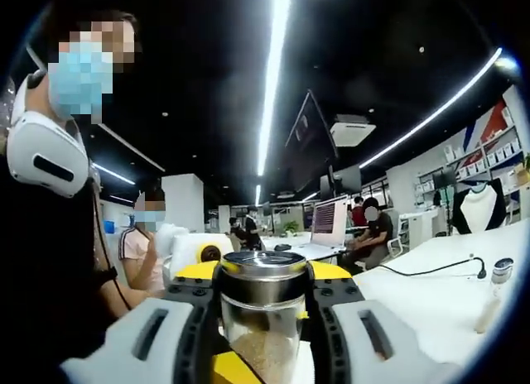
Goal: Rotate the seasoning bottle until the label or dispensing opening points toward the visible target arrow and the bottle remains upright within the marked orientation range
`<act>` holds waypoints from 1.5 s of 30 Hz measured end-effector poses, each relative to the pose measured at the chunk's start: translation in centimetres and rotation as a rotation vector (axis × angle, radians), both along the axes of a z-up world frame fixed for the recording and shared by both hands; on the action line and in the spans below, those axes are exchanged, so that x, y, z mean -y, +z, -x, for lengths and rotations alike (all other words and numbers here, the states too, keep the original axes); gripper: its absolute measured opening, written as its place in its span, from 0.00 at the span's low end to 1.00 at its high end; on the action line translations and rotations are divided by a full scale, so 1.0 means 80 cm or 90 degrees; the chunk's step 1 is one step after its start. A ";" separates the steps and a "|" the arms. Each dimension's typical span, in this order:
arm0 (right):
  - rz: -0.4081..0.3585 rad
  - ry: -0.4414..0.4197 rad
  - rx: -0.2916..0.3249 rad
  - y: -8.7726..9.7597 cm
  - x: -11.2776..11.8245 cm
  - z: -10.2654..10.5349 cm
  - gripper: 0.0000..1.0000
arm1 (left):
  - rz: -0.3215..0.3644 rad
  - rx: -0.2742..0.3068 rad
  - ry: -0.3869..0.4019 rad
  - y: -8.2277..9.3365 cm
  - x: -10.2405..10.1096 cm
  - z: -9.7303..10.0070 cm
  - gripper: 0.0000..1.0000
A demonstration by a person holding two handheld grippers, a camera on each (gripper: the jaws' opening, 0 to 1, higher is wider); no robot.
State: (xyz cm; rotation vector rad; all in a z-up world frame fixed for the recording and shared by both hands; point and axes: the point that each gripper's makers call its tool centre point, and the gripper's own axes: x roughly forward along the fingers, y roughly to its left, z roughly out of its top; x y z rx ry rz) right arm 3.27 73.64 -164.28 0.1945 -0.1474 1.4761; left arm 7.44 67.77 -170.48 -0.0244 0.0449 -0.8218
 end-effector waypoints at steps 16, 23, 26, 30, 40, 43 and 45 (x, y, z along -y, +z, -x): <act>0.024 -0.090 0.076 0.007 -0.006 -0.019 0.38 | 0.001 0.040 0.064 0.013 -0.017 -0.018 0.47; 0.035 -0.124 0.078 0.008 -0.014 -0.022 0.39 | -0.016 0.060 0.114 0.014 -0.030 -0.022 0.47; 0.071 -0.191 0.086 0.005 -0.020 -0.032 0.40 | -0.035 0.072 0.145 0.016 -0.037 -0.026 0.47; 0.067 -0.262 0.080 0.005 -0.024 -0.041 0.45 | -0.042 0.077 0.176 0.018 -0.047 -0.031 0.47; 0.046 -0.263 0.037 0.004 -0.013 -0.049 0.39 | -0.046 0.064 0.165 0.014 -0.044 -0.029 0.47; 0.028 -0.225 0.017 0.006 -0.009 -0.047 0.38 | -0.046 0.067 0.156 0.016 -0.041 -0.028 0.48; 0.006 -0.190 0.006 0.010 -0.005 -0.046 0.38 | -0.048 0.074 0.143 0.019 -0.038 -0.026 0.48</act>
